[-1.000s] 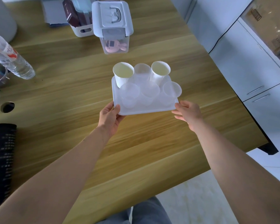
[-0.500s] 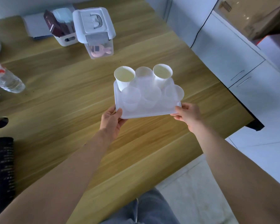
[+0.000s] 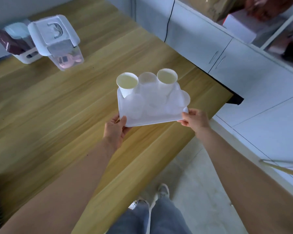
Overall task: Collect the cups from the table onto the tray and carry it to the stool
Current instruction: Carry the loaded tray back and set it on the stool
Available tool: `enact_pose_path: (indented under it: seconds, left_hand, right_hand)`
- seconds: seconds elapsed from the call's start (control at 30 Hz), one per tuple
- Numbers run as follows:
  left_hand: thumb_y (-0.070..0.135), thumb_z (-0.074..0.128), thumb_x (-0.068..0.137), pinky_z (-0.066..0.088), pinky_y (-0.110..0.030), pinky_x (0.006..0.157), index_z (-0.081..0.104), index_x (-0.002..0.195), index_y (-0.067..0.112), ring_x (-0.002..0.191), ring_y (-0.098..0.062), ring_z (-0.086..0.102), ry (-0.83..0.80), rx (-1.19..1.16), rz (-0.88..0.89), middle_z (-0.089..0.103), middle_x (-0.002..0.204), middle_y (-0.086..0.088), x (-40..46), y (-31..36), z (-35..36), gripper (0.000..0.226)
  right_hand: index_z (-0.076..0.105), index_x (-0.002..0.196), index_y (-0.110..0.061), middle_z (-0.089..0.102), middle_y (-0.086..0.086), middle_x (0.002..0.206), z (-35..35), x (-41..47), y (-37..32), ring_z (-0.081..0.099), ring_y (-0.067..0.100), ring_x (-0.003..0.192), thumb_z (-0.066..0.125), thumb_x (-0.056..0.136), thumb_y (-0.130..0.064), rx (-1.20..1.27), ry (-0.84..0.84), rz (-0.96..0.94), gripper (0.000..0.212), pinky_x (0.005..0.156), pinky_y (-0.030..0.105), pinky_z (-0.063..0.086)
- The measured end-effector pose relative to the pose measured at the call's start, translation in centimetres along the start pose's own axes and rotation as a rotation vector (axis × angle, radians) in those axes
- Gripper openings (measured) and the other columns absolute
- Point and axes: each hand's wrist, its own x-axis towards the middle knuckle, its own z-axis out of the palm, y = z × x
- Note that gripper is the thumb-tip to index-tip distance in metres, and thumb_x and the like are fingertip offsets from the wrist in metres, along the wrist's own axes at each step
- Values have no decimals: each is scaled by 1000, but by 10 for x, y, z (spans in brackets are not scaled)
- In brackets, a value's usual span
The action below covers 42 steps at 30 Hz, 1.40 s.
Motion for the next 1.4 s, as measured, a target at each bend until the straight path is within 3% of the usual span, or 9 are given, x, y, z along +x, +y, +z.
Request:
enact_pose_path:
  seconds: [0.1,0.2,0.37,0.47,0.6,0.8,1.07,1.27,1.4]
  left_hand:
    - [3,51,96,59,-24,68,53,130,-2,96,-20,65,-20,44,-16,62,121,-14,-1,-8,14,34]
    - [2,51,96,59,-24,70,53,129,-3,95,-19,65,-61,86,-17,62,119,-13,-3,-19,32,34]
    - [1,50,96,58,-21,69,58,123,3,92,-16,64,-128,142,-10,66,106,-5,-18,-41,64,28]
    - [1,51,96,58,-21,69,60,120,6,94,-17,64,-159,157,-21,67,107,-5,-31,-57,84,26]
    - [1,51,96,57,-18,66,56,126,3,89,-14,64,-187,203,-36,67,103,-3,-54,-81,116,30]
    - [0,50,96,58,-21,70,63,109,11,90,-16,65,-286,241,-65,68,103,-3,-93,-118,164,22]
    - [0,48,97,59,-23,71,61,117,6,93,-18,66,-435,357,-97,68,105,-3,-138,-175,226,25]
    - [1,49,96,59,-25,68,61,117,7,97,-21,65,-530,442,-167,68,107,-6,-158,-215,270,25]
    - [0,49,96,60,-26,72,59,121,6,98,-22,64,-595,523,-188,66,112,-8,-166,-240,304,28]
  right_hand:
    - [67,88,-5,69,10,76,-17,-5,10,71,19,63,60,90,-4,-8,44,22,7,61,24,59]
    - [65,85,0,66,11,70,-39,-11,19,64,4,44,58,90,-1,-6,76,22,9,47,14,52]
    - [66,85,1,65,3,63,-81,-24,39,63,15,56,59,90,0,21,143,45,8,52,17,54]
    - [67,73,0,63,-2,55,-111,-35,55,60,16,55,58,86,0,36,158,35,16,72,34,59]
    - [69,89,7,69,11,72,-153,-50,81,68,32,70,60,83,1,80,221,46,13,81,47,59]
    - [69,93,-4,72,7,77,-220,-73,122,73,28,71,63,87,-4,158,321,92,9,76,37,60]
    - [66,81,-14,72,7,71,-301,-118,173,75,32,76,64,86,-6,238,471,135,9,80,41,61]
    - [70,102,0,72,9,75,-351,-150,208,74,26,70,63,85,-5,296,603,182,18,75,35,60]
    - [69,100,0,71,10,80,-378,-166,227,72,20,66,62,87,-2,336,688,205,15,74,34,61]
